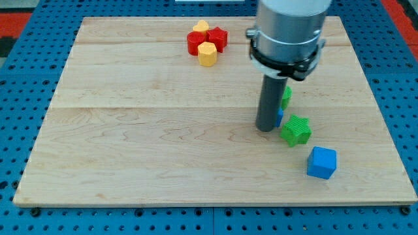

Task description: Move the green star to the bottom right side of the board

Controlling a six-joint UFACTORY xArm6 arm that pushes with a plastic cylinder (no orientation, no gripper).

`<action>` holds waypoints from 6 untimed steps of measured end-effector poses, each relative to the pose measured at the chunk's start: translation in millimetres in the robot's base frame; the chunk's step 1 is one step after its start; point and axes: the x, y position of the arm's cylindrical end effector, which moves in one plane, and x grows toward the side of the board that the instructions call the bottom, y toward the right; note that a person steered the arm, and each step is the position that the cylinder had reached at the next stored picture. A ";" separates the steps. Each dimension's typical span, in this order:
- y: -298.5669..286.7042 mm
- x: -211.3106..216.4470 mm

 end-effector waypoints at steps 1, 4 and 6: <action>-28.5 14.3; 22.8 11.7; 46.5 13.7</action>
